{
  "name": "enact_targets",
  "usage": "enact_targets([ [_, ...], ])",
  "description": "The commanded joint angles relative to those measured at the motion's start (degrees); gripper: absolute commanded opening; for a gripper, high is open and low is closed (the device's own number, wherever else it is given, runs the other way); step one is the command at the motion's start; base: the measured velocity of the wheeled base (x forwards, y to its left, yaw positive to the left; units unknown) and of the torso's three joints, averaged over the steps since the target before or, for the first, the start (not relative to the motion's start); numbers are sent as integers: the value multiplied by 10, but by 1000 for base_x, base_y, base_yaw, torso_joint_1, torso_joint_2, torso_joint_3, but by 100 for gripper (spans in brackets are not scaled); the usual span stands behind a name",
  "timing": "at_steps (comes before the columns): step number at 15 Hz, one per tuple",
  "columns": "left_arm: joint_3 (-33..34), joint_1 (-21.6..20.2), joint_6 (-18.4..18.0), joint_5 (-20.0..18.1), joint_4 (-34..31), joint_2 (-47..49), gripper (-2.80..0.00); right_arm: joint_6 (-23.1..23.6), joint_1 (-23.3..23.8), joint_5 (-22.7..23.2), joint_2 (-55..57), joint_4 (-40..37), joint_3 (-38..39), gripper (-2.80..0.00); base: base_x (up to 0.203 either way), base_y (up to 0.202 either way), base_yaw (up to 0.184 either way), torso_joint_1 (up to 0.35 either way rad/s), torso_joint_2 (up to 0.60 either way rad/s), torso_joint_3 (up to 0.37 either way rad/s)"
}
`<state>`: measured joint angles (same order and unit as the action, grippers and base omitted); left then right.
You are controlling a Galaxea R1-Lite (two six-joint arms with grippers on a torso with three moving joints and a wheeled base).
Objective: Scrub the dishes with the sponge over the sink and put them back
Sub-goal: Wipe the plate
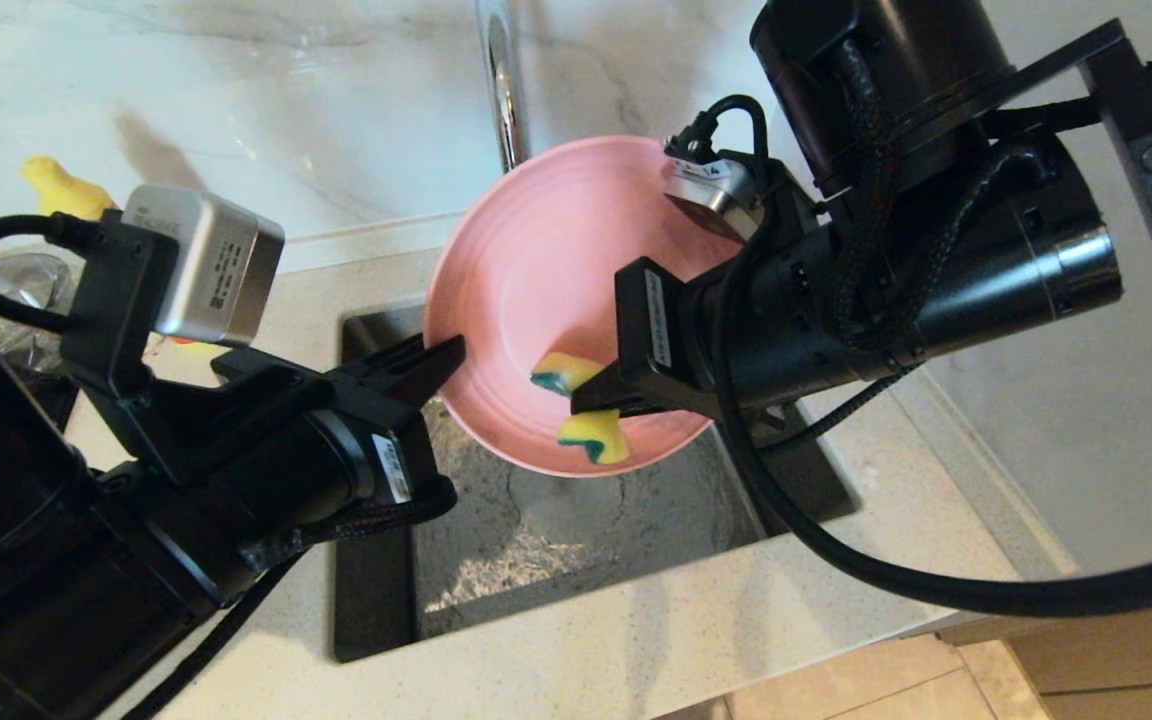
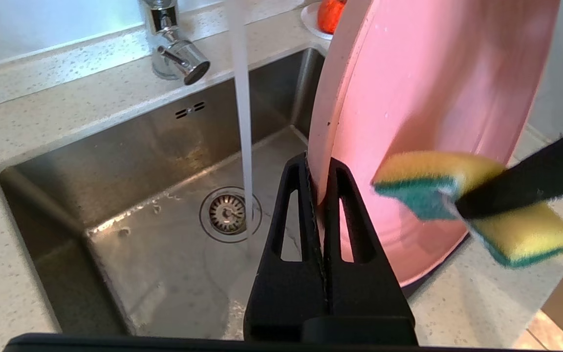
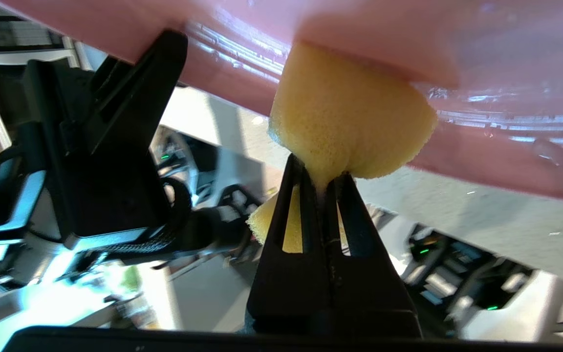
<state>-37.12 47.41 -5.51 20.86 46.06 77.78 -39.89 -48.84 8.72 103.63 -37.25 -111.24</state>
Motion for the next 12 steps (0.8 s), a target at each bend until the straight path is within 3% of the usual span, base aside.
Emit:
enact_targets([
  [1, 2, 0, -1, 2, -1, 1, -280, 3, 1, -22, -10, 0, 1, -280, 0, 0, 0, 0, 0, 0],
  [12, -6, -2, 7, 11, -2, 13, -280, 2, 1, -22, -8, -14, 8, -280, 0, 0, 0, 0, 0, 0],
])
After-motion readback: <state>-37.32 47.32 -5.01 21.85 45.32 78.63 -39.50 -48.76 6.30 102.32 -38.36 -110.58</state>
